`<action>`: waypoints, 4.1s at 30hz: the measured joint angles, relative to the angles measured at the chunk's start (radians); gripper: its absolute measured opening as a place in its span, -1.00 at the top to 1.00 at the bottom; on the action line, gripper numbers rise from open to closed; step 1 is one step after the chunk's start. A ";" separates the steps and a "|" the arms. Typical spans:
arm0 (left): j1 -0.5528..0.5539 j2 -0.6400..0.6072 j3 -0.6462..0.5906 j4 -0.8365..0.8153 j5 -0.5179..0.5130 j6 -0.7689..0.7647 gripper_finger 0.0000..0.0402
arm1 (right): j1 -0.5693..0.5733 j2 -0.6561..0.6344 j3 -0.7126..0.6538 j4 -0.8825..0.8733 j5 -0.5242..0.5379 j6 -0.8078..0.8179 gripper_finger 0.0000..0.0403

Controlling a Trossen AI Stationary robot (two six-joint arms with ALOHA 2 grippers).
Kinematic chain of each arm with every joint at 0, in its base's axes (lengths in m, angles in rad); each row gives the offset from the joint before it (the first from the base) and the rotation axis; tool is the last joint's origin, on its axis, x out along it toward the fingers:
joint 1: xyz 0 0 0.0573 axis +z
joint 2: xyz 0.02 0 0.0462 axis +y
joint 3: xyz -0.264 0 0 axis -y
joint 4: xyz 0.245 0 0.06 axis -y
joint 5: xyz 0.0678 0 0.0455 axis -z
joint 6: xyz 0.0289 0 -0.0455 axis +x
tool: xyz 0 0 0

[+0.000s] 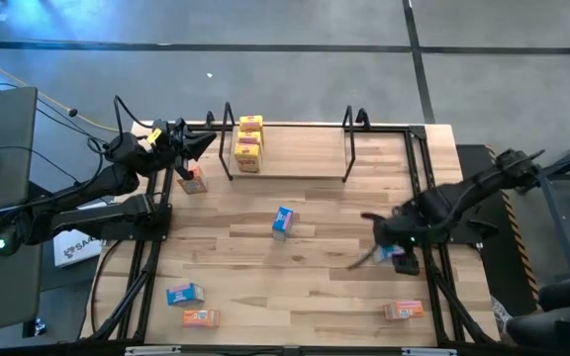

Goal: Stack cereal on shelf
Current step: Put the middle right blue cereal box on the shelf

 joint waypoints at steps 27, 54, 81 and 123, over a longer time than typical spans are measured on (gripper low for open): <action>0.000 0.000 0.000 -0.003 -0.015 0.014 1.00 | 0.076 -0.002 -0.090 -0.005 0.229 -0.001 -0.44; 0.001 0.031 0.001 -0.006 -0.032 0.021 1.00 | 0.086 0.035 -0.103 0.060 0.215 -0.083 -0.36; 0.000 0.031 0.001 -0.006 -0.032 0.024 1.00 | 0.122 0.246 -0.103 0.070 0.213 -0.118 -0.20; 0.000 0.031 0.000 0.031 -0.032 -0.021 1.00 | -0.836 1.023 1.180 0.089 0.513 -0.973 0.63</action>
